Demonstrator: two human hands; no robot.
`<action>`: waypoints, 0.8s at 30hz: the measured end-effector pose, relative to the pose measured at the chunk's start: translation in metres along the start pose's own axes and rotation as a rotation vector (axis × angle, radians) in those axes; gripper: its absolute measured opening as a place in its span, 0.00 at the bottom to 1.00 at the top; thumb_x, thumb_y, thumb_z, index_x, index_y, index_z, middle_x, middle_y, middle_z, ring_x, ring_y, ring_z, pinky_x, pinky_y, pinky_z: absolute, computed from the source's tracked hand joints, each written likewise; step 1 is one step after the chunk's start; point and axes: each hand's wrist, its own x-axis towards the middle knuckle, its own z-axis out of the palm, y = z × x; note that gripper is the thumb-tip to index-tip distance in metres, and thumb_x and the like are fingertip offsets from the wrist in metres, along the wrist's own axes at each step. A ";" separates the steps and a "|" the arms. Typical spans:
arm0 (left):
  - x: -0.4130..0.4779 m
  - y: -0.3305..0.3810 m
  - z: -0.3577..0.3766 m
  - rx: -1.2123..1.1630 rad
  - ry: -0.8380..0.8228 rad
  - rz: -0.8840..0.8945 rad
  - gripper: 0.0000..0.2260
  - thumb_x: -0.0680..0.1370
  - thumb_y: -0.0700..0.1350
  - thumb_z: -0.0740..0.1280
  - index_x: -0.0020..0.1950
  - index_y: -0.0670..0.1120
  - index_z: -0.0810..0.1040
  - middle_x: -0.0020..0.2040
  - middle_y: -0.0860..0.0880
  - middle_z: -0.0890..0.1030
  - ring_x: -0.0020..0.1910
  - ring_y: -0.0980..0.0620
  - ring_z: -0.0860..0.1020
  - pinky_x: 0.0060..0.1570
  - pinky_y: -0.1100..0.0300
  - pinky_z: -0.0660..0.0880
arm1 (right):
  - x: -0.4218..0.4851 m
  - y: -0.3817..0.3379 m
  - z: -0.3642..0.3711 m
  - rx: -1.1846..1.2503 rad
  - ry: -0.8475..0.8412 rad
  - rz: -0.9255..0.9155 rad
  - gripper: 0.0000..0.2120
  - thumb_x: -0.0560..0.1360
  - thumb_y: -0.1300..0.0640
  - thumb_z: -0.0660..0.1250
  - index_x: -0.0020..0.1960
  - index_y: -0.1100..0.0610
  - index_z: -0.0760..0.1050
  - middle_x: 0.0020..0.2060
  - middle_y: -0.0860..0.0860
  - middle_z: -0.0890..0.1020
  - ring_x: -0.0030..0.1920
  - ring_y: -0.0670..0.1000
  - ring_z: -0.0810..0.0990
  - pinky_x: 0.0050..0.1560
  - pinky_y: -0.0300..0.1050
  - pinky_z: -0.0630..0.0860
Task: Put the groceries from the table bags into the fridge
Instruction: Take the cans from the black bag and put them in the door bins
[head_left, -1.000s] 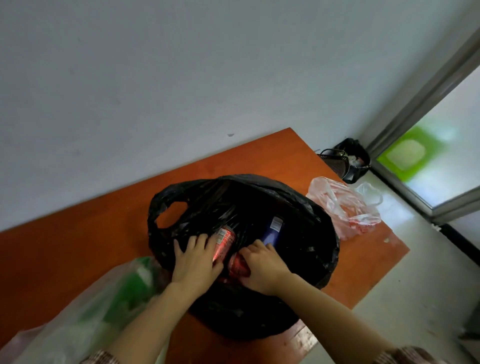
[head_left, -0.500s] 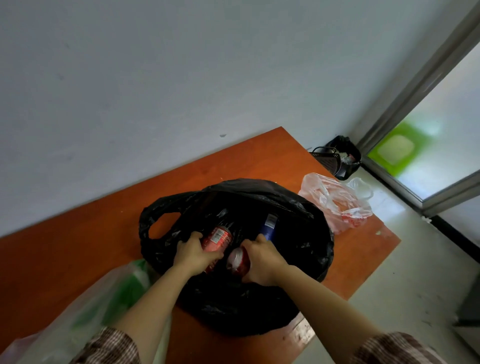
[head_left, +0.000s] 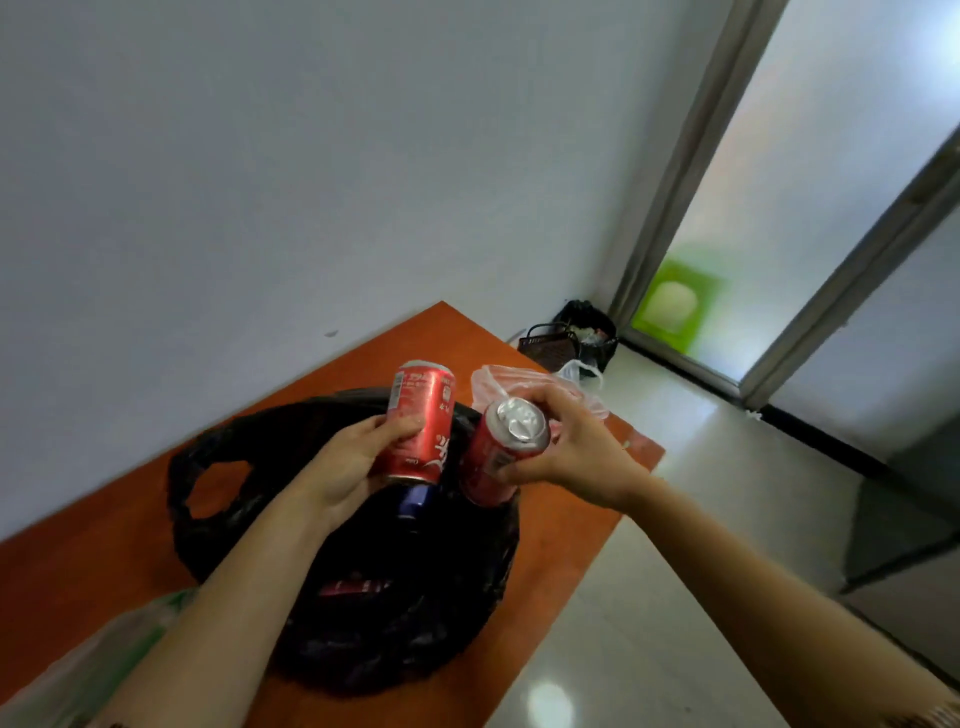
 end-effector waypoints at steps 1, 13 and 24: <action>0.000 0.007 0.022 0.015 -0.053 0.022 0.36 0.58 0.55 0.80 0.61 0.41 0.78 0.52 0.42 0.84 0.49 0.46 0.83 0.49 0.52 0.78 | -0.011 -0.001 -0.021 0.010 0.040 -0.011 0.31 0.59 0.64 0.82 0.57 0.56 0.72 0.50 0.51 0.80 0.46 0.43 0.81 0.45 0.36 0.77; -0.040 -0.022 0.386 0.064 -0.413 0.172 0.28 0.70 0.39 0.74 0.65 0.55 0.69 0.57 0.43 0.79 0.53 0.43 0.80 0.48 0.46 0.80 | -0.240 0.101 -0.269 -0.087 0.498 0.051 0.31 0.55 0.53 0.82 0.55 0.49 0.73 0.49 0.47 0.80 0.51 0.47 0.80 0.52 0.45 0.79; -0.079 -0.043 0.696 0.190 -0.667 0.275 0.23 0.70 0.35 0.73 0.62 0.48 0.72 0.56 0.43 0.81 0.53 0.44 0.81 0.52 0.48 0.79 | -0.436 0.172 -0.477 -0.111 0.865 0.149 0.28 0.61 0.57 0.80 0.56 0.55 0.72 0.49 0.49 0.78 0.50 0.48 0.78 0.44 0.38 0.75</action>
